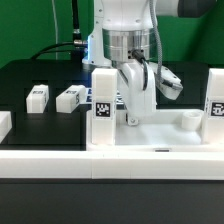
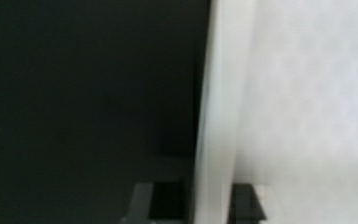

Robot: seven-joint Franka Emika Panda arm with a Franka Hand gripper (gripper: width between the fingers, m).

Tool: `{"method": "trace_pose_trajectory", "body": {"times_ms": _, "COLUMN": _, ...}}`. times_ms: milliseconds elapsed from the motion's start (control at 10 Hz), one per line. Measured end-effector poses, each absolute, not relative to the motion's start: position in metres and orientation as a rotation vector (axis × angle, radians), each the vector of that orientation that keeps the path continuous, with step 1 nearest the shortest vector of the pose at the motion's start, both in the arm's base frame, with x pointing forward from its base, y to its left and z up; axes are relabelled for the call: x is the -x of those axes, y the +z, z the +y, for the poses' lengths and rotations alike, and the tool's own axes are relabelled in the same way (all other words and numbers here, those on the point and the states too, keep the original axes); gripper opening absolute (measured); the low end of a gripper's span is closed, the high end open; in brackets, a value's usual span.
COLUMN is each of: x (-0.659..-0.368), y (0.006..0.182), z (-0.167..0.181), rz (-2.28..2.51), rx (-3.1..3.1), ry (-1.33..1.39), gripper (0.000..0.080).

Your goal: Assemble desk

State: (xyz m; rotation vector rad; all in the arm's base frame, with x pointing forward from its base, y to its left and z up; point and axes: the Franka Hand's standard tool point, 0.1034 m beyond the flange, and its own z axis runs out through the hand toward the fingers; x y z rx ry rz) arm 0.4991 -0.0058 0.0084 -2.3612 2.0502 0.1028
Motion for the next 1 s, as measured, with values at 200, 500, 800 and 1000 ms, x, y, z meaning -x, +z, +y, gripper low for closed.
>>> {"method": "trace_pose_trajectory", "body": {"times_ms": 200, "x": -0.495, "y": 0.009, "z": -0.014, "rz": 2.003, "rx": 2.410, "ry": 0.110, "gripper": 0.0077}}
{"method": "trace_pose_trajectory", "body": {"times_ms": 500, "x": -0.489, "y": 0.008, "z": -0.027, "rz": 1.908, "rx": 2.497, "ry": 0.104, "gripper": 0.0076}}
{"method": "trace_pose_trajectory", "body": {"times_ms": 800, "x": -0.492, "y": 0.009, "z": -0.034, "rz": 1.684, "rx": 2.650, "ry": 0.079, "gripper": 0.0077}}
{"method": "trace_pose_trajectory", "body": {"times_ms": 1000, "x": -0.492, "y": 0.009, "z": -0.043, "rz": 1.511, "rx": 2.756, "ry": 0.059, "gripper": 0.0077}}
